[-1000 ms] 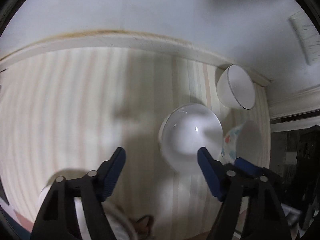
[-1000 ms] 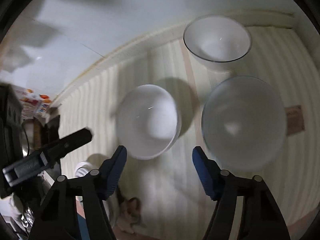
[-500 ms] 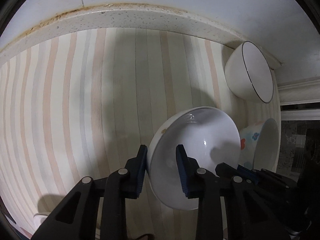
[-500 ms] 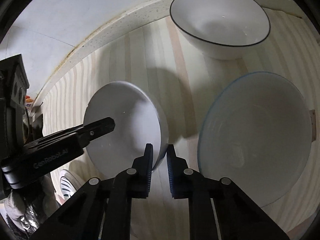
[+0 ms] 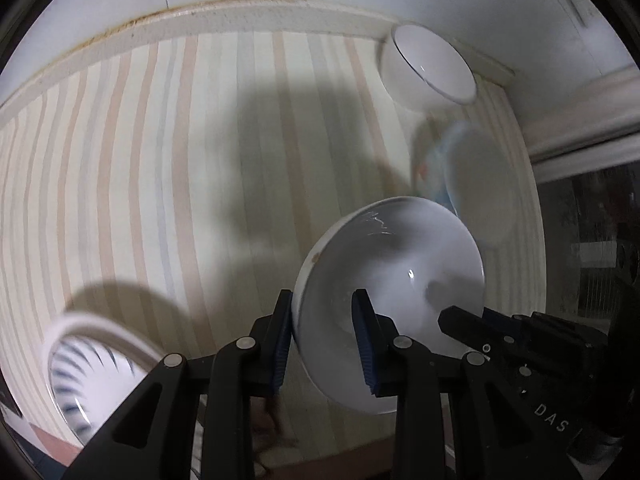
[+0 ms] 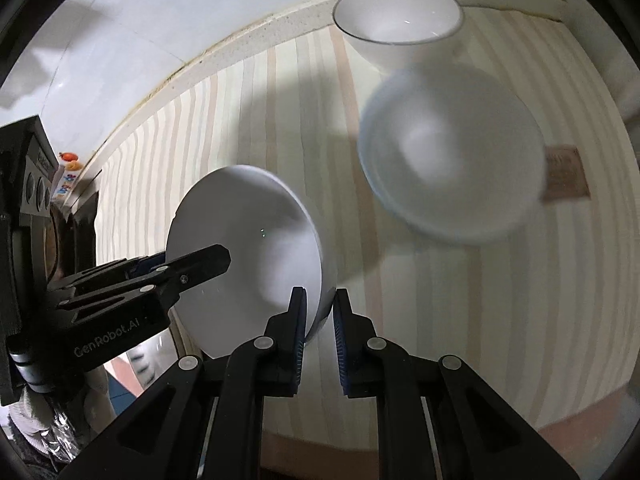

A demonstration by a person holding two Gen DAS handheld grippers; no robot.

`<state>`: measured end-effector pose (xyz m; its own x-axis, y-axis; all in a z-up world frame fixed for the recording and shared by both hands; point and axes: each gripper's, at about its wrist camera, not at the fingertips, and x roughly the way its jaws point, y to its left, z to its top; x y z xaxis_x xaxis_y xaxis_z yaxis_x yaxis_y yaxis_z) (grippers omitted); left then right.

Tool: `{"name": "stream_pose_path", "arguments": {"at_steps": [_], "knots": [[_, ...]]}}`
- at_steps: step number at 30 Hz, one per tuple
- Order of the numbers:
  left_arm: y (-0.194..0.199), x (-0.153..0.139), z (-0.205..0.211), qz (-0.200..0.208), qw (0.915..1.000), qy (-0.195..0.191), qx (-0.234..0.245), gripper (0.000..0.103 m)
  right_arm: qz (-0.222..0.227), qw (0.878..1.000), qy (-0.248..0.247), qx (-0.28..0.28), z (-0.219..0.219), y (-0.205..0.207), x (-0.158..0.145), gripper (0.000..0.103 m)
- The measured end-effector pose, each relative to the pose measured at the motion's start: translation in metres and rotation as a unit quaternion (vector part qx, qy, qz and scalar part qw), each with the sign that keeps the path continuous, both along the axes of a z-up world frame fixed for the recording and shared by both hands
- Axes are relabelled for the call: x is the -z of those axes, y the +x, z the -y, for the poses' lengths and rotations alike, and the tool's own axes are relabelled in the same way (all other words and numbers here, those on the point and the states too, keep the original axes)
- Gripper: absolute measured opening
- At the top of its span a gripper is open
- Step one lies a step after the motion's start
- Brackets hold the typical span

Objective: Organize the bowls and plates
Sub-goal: 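Carry the white bowl with both grippers toward the blue-dot bowl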

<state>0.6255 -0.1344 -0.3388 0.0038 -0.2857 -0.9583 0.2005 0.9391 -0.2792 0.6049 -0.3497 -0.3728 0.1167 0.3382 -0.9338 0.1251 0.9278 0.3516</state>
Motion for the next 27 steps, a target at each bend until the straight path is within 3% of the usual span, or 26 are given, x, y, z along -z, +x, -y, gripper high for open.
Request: {"name": "stream_pose_path", "arguments": {"at_steps": [9,16,27], "knots": [[-0.035,0.024,0.019,-0.028,0.9995,0.004,0.011,0.027,-0.013,1.0,0.002,0.009,0.026,-0.052,0.009,0.015],[-0.038,0.047,0.039,-0.042,0.9986,0.018,0.025,0.027,-0.027,1.0,-0.005,0.013,0.033,-0.058,0.025,0.015],[-0.035,0.053,0.078,-0.036,0.9976,0.046,0.037,0.027,-0.039,0.999,0.006,0.014,0.03,-0.054,0.039,0.015]]}}
